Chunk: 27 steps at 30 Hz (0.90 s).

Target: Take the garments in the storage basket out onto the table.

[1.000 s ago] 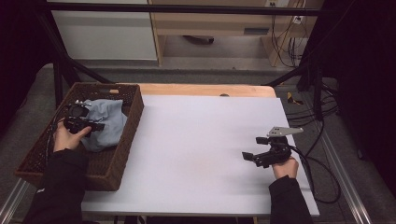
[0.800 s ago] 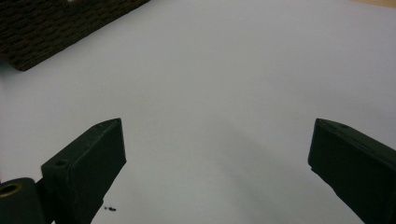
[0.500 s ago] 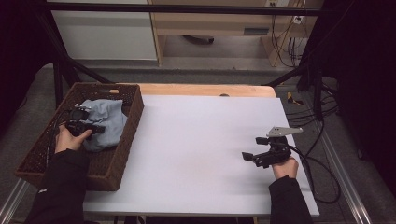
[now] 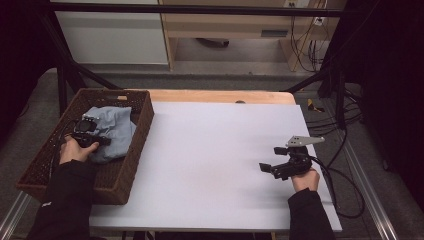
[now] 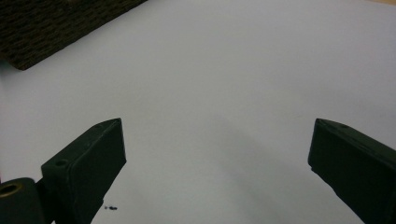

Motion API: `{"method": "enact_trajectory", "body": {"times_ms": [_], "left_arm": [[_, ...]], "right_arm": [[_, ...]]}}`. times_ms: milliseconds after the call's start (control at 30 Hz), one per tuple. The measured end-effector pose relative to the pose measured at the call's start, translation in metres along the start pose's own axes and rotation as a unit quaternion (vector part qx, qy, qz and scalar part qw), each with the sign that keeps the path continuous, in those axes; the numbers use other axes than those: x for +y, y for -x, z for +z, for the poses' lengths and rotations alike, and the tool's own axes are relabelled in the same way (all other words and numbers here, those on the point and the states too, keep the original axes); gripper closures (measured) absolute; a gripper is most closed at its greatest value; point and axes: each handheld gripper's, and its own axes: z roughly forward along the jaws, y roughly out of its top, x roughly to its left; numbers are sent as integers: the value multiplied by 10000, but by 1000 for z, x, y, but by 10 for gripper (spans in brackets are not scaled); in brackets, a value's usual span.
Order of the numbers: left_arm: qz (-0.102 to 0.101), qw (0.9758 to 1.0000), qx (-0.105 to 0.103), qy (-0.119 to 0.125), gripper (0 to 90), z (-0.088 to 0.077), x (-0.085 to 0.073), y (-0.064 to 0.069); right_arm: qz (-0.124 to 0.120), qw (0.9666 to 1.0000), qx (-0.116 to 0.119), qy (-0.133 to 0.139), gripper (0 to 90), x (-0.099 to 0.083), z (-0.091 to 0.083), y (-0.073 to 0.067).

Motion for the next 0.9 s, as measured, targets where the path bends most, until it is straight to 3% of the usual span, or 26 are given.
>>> {"method": "enact_trajectory", "body": {"times_ms": [233, 633, 900], "left_arm": [[-19, 9999, -97, -79, 732, -3, 1, 2], [60, 9997, -238, -50, 750, -17, 7, 4], [100, 9994, -300, 166, 754, -29, 10, 7]], "right_arm": [[-5, 10000, -3, -1, 47, 0, 0, 0], [16, 10000, 8, 31, 47, 0, -1, 0], [19, 10000, 10, 31, 47, 0, -1, 0]]}}
